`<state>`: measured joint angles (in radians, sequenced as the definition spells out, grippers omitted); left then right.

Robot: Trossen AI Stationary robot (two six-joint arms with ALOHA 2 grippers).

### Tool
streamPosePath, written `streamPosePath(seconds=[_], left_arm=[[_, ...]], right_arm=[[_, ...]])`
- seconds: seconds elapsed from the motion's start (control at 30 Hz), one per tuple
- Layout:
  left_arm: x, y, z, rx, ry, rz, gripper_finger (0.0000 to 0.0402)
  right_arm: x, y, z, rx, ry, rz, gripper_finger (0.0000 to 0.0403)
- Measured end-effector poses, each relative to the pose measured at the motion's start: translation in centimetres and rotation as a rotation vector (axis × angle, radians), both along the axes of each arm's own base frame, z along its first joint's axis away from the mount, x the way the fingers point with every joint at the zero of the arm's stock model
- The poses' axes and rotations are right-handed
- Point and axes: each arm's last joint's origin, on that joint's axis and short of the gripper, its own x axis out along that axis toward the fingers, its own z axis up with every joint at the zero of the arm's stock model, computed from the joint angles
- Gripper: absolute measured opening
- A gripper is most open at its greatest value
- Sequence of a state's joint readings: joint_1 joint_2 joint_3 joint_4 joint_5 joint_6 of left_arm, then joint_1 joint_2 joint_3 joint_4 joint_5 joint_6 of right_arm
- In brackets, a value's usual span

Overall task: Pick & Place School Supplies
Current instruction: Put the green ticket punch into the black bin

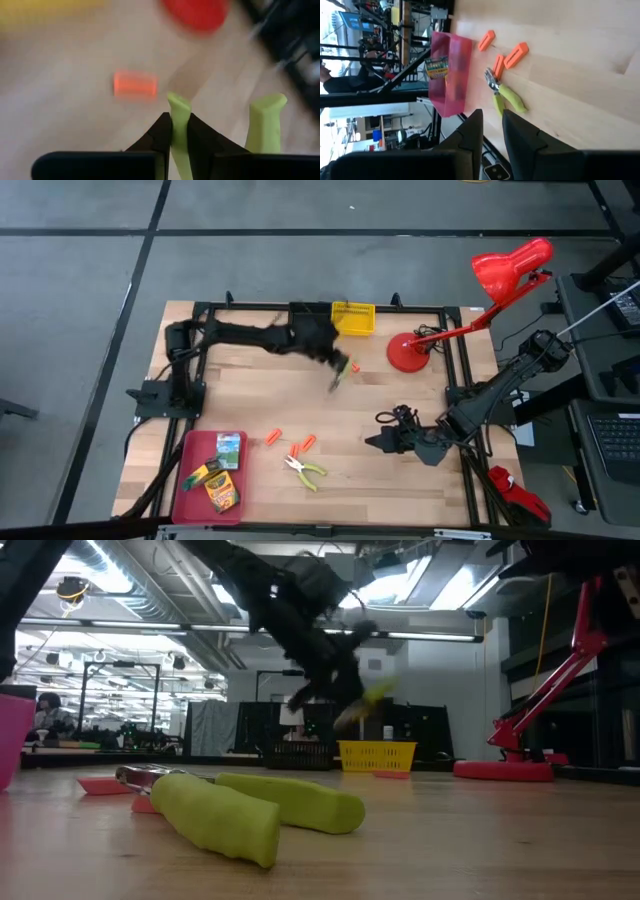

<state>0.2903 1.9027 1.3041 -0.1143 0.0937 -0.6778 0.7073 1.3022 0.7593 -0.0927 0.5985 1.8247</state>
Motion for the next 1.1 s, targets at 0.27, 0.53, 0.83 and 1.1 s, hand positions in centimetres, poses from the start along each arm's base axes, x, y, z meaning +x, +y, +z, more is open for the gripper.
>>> streamPosePath(seconds=[0.27, 0.53, 0.83, 1.1], left_arm=[[-1.1, 6.8, 5.3, 0.162, -0.426, 0.147, 0.0031], [-3.2, 13.1, 4.2, 0.188, -0.351, 0.326, 0.0031], [-6.0, 16.5, 6.4, 0.457, 0.142, 0.210, 0.0031], [-7.4, 17.0, 5.8, 0.631, 0.360, -0.142, 0.0031]], right_arm=[[0.6, -0.9, 0.0, -0.062, -0.004, -0.031, 0.0078], [1.1, -1.7, 0.0, -0.082, -0.002, -0.054, 0.0078], [1.2, -1.8, 0.0, -0.057, -0.009, -0.070, 0.0078], [1.2, -1.9, 0.1, -0.071, -0.021, -0.100, 0.0078]])
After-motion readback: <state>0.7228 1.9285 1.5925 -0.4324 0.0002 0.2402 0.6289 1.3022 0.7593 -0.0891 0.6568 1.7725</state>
